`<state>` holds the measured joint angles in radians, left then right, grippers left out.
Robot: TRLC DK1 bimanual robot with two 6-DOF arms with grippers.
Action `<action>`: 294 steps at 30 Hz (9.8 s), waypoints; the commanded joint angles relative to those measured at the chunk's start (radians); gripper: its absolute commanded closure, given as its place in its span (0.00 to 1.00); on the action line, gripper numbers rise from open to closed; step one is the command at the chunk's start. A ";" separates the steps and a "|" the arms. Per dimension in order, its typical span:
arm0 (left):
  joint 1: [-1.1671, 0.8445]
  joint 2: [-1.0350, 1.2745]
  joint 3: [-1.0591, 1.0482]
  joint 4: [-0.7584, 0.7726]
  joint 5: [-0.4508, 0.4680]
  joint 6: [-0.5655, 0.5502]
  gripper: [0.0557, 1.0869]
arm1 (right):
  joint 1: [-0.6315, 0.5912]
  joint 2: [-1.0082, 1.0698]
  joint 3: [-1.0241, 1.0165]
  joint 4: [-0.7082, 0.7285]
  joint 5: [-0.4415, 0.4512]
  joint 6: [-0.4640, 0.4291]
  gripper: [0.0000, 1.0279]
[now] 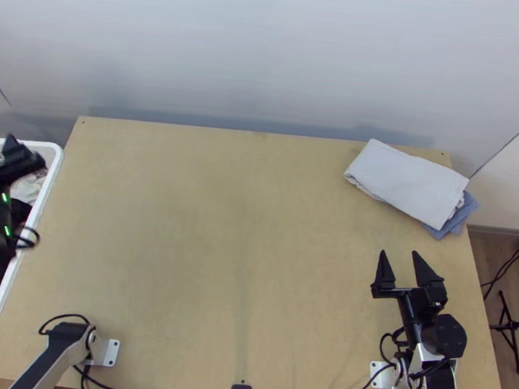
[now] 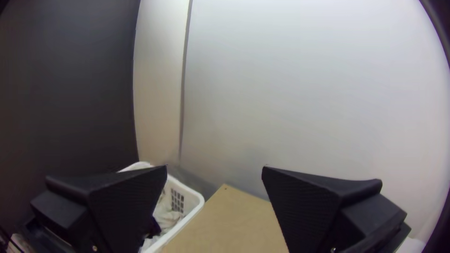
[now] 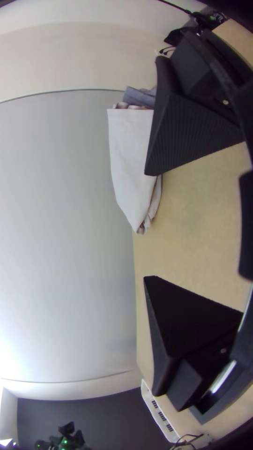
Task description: Fold the t-shirt
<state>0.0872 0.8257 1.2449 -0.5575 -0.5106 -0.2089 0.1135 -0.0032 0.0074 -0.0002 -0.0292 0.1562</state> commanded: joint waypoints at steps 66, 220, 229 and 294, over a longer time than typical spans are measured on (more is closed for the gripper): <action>0.930 1.236 0.916 0.039 0.873 0.318 0.97 | 0.000 0.000 0.000 0.000 0.000 0.002 0.03; -0.185 0.190 -0.547 -0.028 0.518 0.019 0.04 | 0.451 1.491 1.244 -0.903 -0.230 0.763 0.14; -0.170 0.240 -0.533 -0.013 0.518 0.036 0.04 | 0.459 1.661 1.158 -0.851 -0.233 0.730 0.34; -0.201 0.339 -0.395 -0.082 0.495 0.034 0.04 | 0.373 1.947 1.660 -1.285 -0.124 0.645 0.65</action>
<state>-0.1131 1.1622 0.8513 -0.6376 -0.0113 -0.1719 0.4404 1.8038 1.5005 -1.1713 -0.1398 0.7757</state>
